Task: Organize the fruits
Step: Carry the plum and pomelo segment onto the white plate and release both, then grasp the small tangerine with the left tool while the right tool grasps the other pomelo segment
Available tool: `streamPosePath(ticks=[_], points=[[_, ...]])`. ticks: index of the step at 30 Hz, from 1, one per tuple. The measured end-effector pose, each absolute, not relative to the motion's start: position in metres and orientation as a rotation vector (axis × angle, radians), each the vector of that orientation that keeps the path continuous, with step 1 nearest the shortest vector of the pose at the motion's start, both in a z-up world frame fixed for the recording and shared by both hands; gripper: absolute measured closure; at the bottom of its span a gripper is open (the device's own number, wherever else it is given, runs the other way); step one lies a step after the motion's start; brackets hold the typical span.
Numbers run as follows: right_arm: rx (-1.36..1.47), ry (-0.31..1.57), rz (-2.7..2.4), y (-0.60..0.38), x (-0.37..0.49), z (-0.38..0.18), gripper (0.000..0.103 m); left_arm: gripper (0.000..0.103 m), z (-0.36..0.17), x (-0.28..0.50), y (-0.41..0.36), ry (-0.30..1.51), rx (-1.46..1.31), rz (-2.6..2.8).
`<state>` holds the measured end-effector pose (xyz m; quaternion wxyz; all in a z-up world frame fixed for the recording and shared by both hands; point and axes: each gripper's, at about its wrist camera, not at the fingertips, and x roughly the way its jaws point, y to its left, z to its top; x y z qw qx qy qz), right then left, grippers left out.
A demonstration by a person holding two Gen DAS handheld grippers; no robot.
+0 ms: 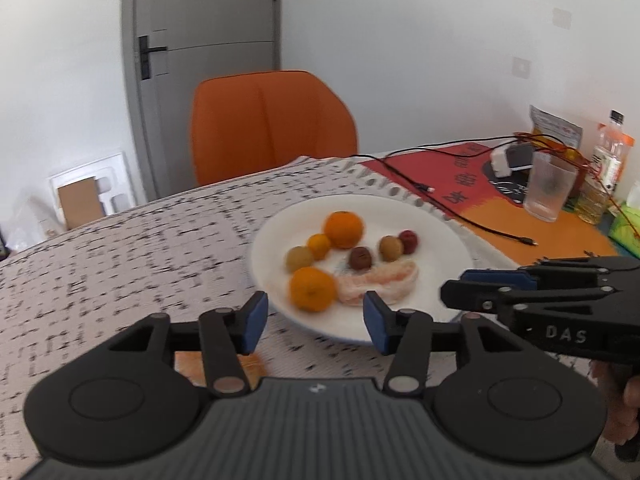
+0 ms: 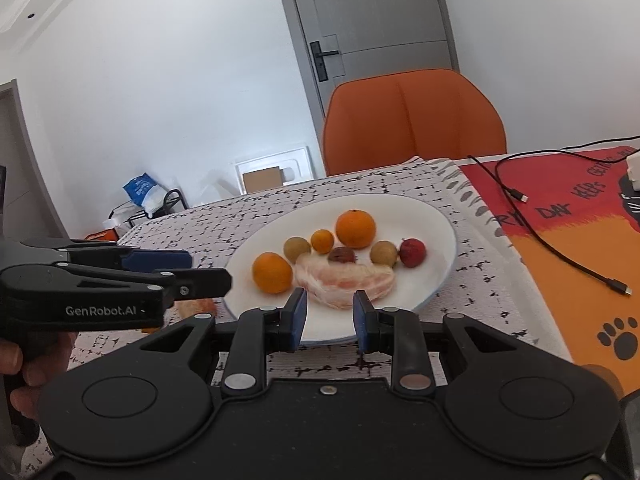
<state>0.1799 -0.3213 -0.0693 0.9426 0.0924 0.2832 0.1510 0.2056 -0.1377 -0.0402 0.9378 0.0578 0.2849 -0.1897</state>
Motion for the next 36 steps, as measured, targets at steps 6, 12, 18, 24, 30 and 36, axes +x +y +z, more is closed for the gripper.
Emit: streamPosePath(ticks=[6,12,18,24,30,36], points=[[0.176,0.573,0.33,-0.309,0.179,-0.066,0.071,0.044,-0.039,0.2,-0.11,0.582,0.1,-0.328],[0.162,0.573,0.349,-0.296,0.178,-0.063,0.065,0.043,-0.043,0.195,-0.086,0.594,0.075,-0.281],[0.145,0.581,0.37,-0.284,0.178,-0.061,0.064,0.043,-0.05,0.193,-0.068,0.614,0.045,-0.254],[0.123,0.588,0.388,-0.272,0.178,-0.061,0.061,0.043,-0.058,0.192,-0.055,0.634,0.016,-0.238],[0.108,0.596,0.4,-0.263,0.181,-0.061,0.056,0.043,-0.069,0.195,-0.048,0.661,-0.021,-0.235],[0.091,0.607,0.425,-0.252,0.182,-0.061,0.055,0.044,-0.08,0.2,-0.047,0.689,-0.035,-0.236]])
